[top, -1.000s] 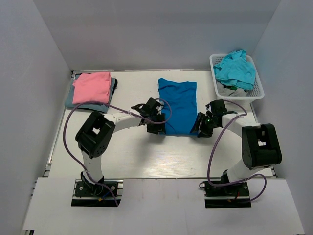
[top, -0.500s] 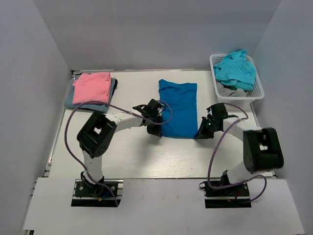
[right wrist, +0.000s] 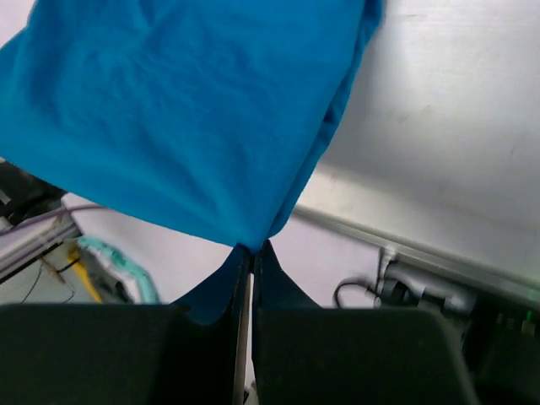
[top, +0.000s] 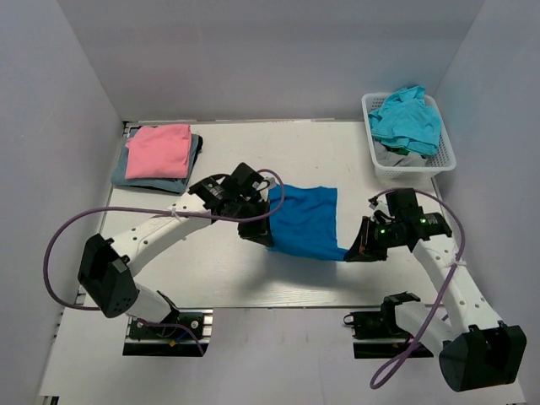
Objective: Fold and stack the t-shirts
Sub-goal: Fold the long partially folded tshirt into a neat square
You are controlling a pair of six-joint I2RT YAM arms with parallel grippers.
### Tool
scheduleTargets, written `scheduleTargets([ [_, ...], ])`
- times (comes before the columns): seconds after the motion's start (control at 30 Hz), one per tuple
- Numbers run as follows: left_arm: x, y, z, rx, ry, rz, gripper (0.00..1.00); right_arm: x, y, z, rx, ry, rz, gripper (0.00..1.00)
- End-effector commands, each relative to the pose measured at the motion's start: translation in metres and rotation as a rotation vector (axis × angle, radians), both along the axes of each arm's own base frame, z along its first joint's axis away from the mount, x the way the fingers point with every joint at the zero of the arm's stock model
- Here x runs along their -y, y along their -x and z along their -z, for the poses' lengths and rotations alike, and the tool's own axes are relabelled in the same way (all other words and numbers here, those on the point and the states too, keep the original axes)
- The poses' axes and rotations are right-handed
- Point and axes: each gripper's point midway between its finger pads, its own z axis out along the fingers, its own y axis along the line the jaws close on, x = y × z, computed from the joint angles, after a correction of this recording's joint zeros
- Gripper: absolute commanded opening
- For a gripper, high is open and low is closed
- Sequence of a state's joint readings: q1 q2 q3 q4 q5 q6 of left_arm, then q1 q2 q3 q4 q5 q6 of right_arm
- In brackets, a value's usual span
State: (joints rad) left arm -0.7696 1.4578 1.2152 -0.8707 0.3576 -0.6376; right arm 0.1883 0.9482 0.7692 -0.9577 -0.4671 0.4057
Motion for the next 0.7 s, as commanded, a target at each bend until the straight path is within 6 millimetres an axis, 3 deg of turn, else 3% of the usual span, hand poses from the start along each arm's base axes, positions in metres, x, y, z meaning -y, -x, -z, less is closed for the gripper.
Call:
scheduleTargets([
  [0.0,-0.006,0.014,-0.045,-0.029,0.024,0.008,0.0,0.003,0.023,-0.041,-0.056,-0.002,-0.02,0.0],
  [0.17,-0.015,0.012,-0.054,-0.012,-0.017,-0.015,0.0,0.0,-0.002,-0.082,0.043,-0.013,-0.021,0.0],
  [0.33,-0.018,-0.011,-0.049,0.017,-0.083,-0.096,0.0,-0.009,-0.024,-0.081,0.043,-0.048,-0.046,0.0],
  [0.53,-0.026,-0.044,-0.042,0.1,-0.172,-0.207,0.0,-0.011,-0.078,-0.097,0.172,-0.023,-0.016,0.0],
  [0.67,-0.028,-0.07,-0.041,0.132,-0.216,-0.268,0.0,-0.015,-0.093,-0.094,0.164,-0.041,-0.013,0.0],
])
